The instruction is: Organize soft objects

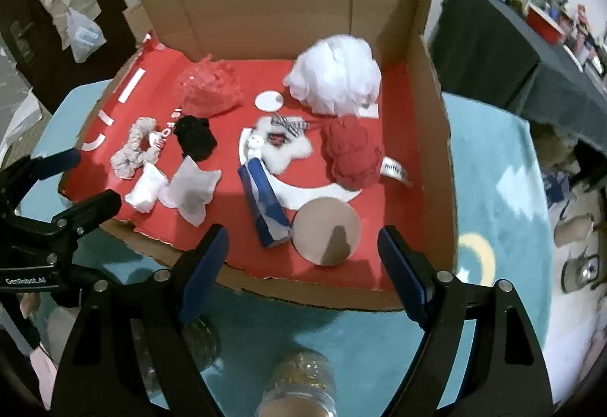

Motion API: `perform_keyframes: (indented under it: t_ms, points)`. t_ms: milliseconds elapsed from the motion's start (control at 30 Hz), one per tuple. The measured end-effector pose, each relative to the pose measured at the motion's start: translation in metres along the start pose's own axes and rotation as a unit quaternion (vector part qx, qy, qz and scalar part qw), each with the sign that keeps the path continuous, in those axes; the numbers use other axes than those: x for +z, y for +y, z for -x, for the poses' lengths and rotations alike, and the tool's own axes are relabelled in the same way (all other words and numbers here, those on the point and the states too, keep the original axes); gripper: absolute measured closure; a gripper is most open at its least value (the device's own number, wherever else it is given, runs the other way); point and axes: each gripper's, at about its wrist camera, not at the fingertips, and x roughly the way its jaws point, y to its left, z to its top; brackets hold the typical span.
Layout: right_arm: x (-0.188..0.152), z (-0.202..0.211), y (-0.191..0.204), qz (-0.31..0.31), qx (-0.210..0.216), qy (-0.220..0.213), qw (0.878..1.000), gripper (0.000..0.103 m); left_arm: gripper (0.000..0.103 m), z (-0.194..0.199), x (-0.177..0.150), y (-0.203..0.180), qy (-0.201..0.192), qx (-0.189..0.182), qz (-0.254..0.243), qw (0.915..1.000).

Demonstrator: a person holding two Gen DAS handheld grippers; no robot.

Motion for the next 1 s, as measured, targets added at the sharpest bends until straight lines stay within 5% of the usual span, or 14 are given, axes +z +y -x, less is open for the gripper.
perform_keyframes:
  t_ms: [1000]
  points:
    - [-0.011,-0.018,-0.006,-0.034,-0.011,0.000,0.999,0.022,0.004,-0.018,-0.008,-0.004,0.012,0.019,0.010,0.9997]
